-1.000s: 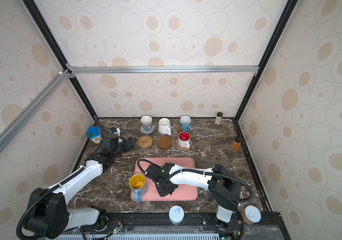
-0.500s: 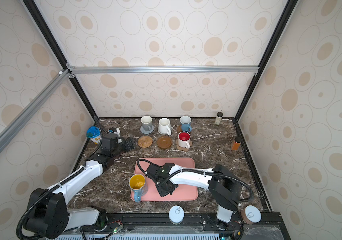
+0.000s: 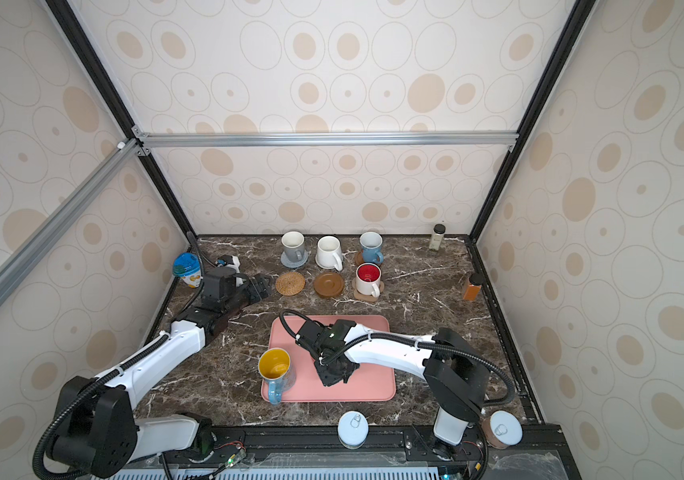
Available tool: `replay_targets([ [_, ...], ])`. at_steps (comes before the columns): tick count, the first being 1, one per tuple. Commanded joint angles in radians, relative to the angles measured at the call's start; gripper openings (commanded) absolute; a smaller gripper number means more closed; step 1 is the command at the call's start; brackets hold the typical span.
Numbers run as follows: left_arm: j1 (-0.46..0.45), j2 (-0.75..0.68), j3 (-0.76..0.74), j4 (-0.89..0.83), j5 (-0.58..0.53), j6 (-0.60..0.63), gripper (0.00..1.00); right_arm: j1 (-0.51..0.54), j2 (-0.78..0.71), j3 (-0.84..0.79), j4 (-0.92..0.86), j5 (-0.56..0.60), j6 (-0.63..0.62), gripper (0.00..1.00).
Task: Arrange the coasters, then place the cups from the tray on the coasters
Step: 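Lift the red mug off the pink tray with right gripper, then carry the red mug with right gripper toward the brown wooden coaster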
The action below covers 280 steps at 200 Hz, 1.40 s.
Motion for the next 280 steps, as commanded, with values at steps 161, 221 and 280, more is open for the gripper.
replay_targets([
  [161,0.015,-0.055,-0.019,0.008,-0.016,-0.008,0.89,-0.106,-0.04,0.072,0.032,0.025,-0.106,0.05],
  [221,0.016,-0.058,-0.023,0.013,-0.015,-0.008,0.89,-0.185,0.017,0.155,0.024,0.015,-0.168,0.04],
  [280,0.019,-0.061,-0.027,0.011,-0.017,-0.012,0.89,-0.246,0.103,0.265,-0.007,0.008,-0.249,0.04],
])
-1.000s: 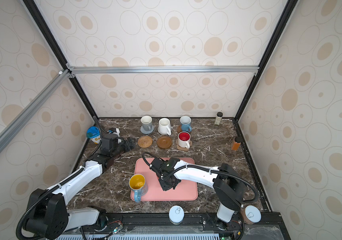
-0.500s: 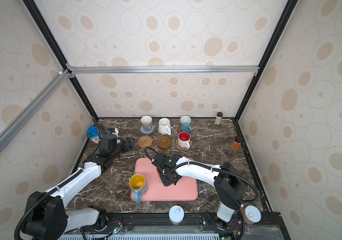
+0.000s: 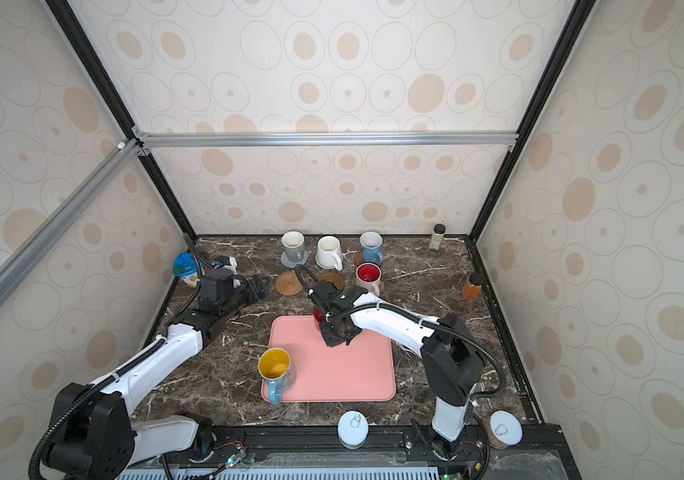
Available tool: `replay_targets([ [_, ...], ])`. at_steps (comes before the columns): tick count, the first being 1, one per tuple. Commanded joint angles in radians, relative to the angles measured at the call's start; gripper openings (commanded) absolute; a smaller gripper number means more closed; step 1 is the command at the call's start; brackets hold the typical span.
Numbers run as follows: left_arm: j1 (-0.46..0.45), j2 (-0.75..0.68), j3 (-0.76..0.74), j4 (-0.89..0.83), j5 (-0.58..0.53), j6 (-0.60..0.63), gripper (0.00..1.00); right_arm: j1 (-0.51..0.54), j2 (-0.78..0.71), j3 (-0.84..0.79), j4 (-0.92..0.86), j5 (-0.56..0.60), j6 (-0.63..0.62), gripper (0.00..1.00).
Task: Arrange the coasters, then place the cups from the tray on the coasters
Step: 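Carry the red mug with right gripper toward the brown wooden coaster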
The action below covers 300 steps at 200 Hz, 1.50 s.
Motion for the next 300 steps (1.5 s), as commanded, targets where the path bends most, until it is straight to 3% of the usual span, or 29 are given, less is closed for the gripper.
replay_targets([
  [1,0.012,-0.029,-0.008,0.01,-0.014,-0.011,0.89,-0.022,0.014,0.056,-0.001,0.003,-0.052,0.04],
  [300,0.019,-0.115,-0.045,-0.02,-0.035,-0.009,0.9,-0.243,0.45,0.663,-0.169,-0.041,-0.293,0.04],
])
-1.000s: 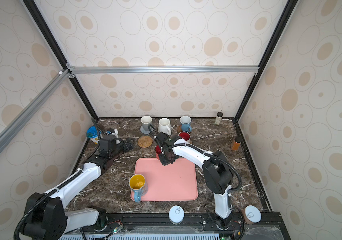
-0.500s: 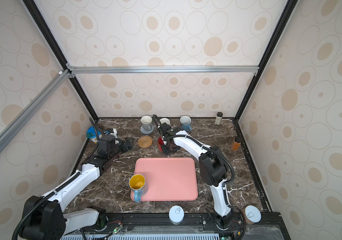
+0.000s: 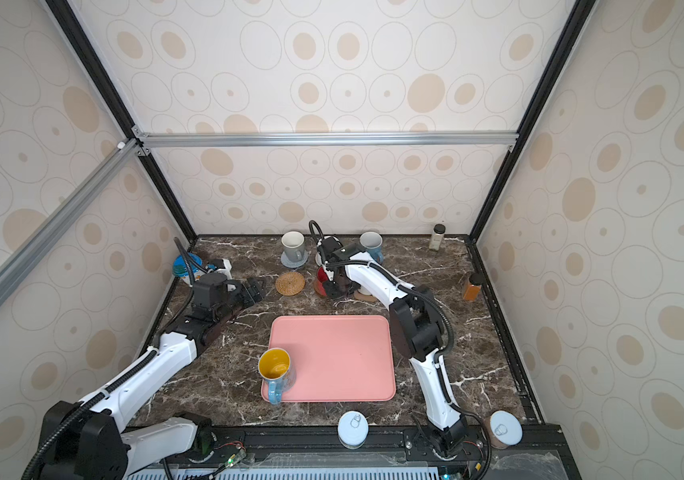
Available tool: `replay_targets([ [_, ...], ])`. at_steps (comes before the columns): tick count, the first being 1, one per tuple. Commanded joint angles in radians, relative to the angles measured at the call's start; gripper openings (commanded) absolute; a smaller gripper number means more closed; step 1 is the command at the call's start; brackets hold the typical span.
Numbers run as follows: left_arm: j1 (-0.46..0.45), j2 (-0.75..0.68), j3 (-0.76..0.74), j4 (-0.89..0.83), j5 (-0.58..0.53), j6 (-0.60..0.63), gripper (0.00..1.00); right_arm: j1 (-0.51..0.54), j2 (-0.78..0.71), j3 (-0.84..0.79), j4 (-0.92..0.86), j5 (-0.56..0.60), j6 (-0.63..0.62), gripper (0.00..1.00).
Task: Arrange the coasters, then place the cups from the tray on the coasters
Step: 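Carry the red mug with right gripper toward the brown wooden coaster, then lower the red mug onto the brown wooden coaster and open right gripper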
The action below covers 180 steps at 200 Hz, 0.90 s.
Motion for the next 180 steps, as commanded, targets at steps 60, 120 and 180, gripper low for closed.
replay_targets([
  [60,0.014,-0.035,-0.006,-0.013,-0.028,-0.007,0.9,-0.016,0.097,0.149,-0.036,-0.004,-0.047,0.04],
  [120,0.017,-0.036,-0.012,-0.012,-0.027,-0.008,0.9,-0.026,0.156,0.221,-0.069,-0.01,-0.057,0.04],
  [180,0.019,-0.042,-0.012,-0.012,-0.03,-0.008,0.9,-0.029,0.186,0.232,-0.071,-0.018,-0.057,0.04],
])
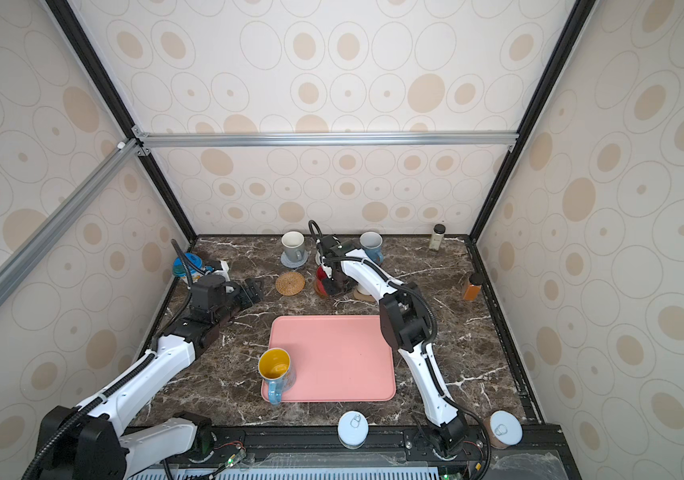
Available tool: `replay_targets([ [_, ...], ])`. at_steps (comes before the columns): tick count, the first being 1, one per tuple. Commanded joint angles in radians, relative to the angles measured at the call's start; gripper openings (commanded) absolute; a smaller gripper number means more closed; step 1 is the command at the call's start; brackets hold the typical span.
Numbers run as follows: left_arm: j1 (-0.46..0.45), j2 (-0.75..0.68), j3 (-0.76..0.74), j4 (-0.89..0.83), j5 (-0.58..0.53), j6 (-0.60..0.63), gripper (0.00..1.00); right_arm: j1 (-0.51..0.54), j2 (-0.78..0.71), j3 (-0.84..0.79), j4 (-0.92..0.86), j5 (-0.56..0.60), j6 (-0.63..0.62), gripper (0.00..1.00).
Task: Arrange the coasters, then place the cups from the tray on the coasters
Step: 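Lower the red mug onto the brown wooden coaster and open right gripper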
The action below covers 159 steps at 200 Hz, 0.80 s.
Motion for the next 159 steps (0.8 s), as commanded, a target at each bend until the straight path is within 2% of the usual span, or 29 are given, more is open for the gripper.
replay_targets([
  [1,0.013,-0.022,0.003,-0.009,-0.015,-0.009,0.9,-0.006,0.012,0.03,-0.006,-0.004,-0.014,0.05],
  [159,0.014,-0.019,0.005,-0.005,-0.01,-0.008,0.91,-0.008,0.022,0.034,-0.006,-0.002,0.0,0.18],
])
